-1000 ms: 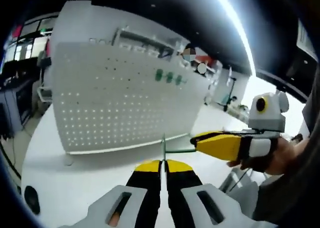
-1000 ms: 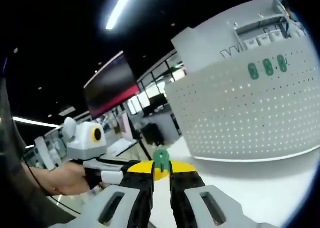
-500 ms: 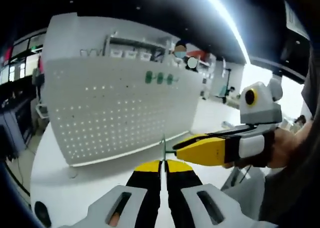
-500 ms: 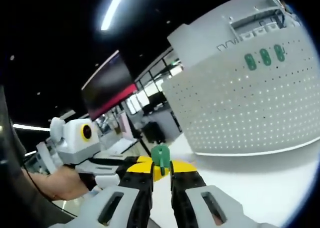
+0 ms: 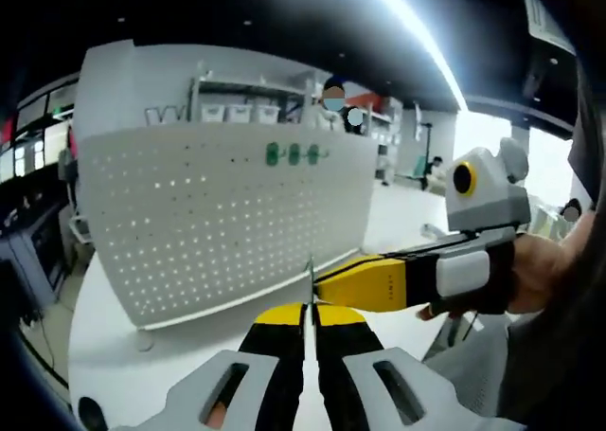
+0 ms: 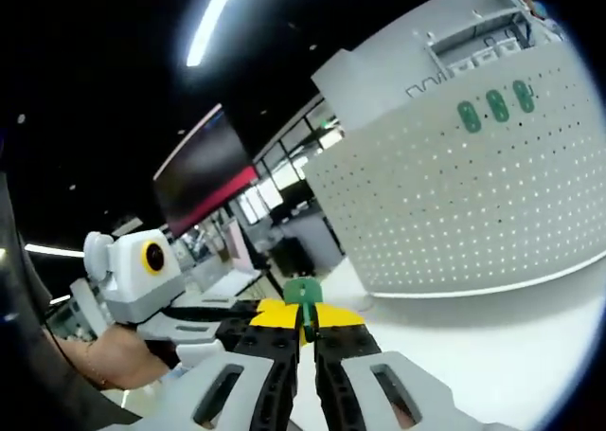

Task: Insert the hook assembly into the mounting plate slot until the hook locks in place.

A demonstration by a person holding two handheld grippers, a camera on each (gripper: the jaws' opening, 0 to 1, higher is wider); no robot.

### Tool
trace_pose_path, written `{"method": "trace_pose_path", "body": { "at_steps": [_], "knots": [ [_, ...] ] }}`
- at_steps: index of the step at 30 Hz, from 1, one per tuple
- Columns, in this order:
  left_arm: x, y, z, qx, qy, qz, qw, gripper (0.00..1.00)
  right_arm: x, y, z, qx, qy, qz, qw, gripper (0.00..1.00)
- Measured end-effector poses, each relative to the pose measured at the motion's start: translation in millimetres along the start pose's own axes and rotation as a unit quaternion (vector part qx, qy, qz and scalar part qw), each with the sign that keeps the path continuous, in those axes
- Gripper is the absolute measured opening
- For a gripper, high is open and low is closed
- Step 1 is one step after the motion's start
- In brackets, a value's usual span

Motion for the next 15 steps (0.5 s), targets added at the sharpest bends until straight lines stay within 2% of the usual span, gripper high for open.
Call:
{"method": "trace_pose_path", "body": {
  "at_steps": [5,10,15],
  "knots": [
    [1.7,-0.6,-0.1,-0.001,-0.001,-0.003,1.0000,0.02,-1.5,-1.3,-0.1,0.002,0.011,0.004,0.9999,0.01],
    [4.4,0.0,2.5,0.006,-0.010,-0.007,0.9999,0.02,-2.4,-4.5,3.2,0.010,-0.006,-0.005,0.9999,0.01],
    [5.6,0.2,6.2,0.016,-0.036,-0.014,0.9991,0.02,-2.5,-6.0,8.1,0.016,-0.016,-0.010,0.9997,0.00]
  ]
}}
Point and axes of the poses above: the point that each gripper's makers call its tool centre point, and the gripper's own axes: y roughly forward along the fingers, x roughly to its right, z roughly out of its top, the point moved 1 cm from there along -y, roughly backward along the fingers, and after that the axes turned 1 degree about -x, right-handed, at the moved point
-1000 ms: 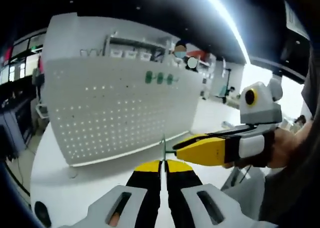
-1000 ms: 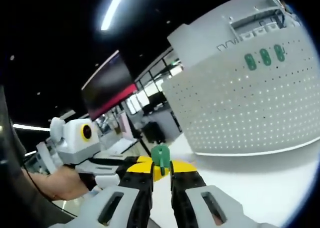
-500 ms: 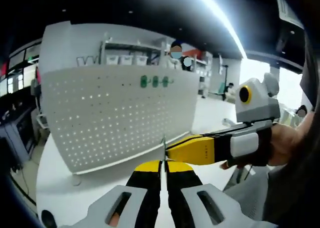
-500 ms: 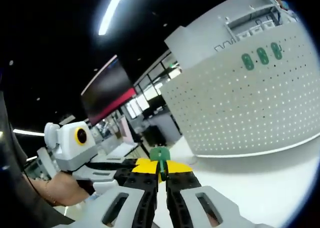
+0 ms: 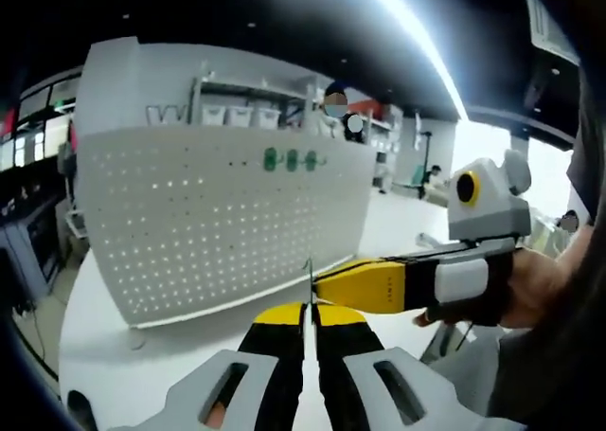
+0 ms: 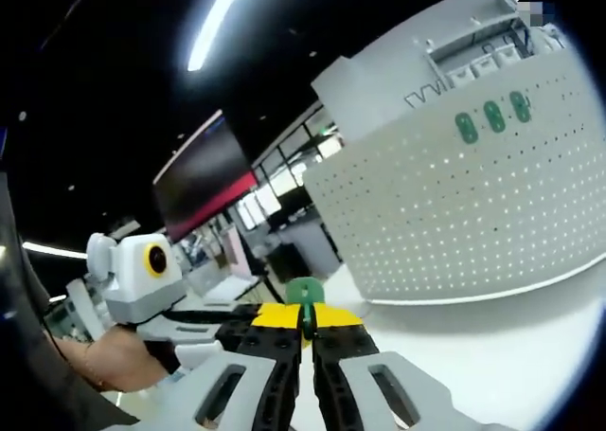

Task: Insert the hook assembly into the mounting plate slot until the hook locks in place.

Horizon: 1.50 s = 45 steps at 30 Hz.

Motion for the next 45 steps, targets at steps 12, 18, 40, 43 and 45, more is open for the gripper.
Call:
{"method": "trace_pose_path", "body": {
  "at_steps": [12,18,40,43,45],
  "knots": [
    [2.4,-1,-2.6,0.003,-0.025,-0.019,0.9995,0.04,-1,0,-1.2,-0.006,-0.018,-0.001,0.9998,0.00],
    [2.8,1,-7.4,-0.011,-0.011,-0.020,0.9997,0.05,-5,1,0.9,-0.004,-0.032,0.003,0.9995,0.00],
    [-19.9,-9,-14.9,-0.019,0.010,0.034,0.9992,0.55,27,-7,3.3,-0.009,-0.060,-0.045,0.9971,0.00],
    [-16.0,-8,-13.7,-0.015,0.007,0.026,0.9995,0.66,31,-8,3.8,-0.009,-0.058,-0.050,0.9970,0.00],
    [-12.7,-8,-12.9,-0.013,0.012,0.023,0.9996,0.71,33,-9,4.4,-0.008,-0.056,-0.054,0.9969,0.00]
  ]
}}
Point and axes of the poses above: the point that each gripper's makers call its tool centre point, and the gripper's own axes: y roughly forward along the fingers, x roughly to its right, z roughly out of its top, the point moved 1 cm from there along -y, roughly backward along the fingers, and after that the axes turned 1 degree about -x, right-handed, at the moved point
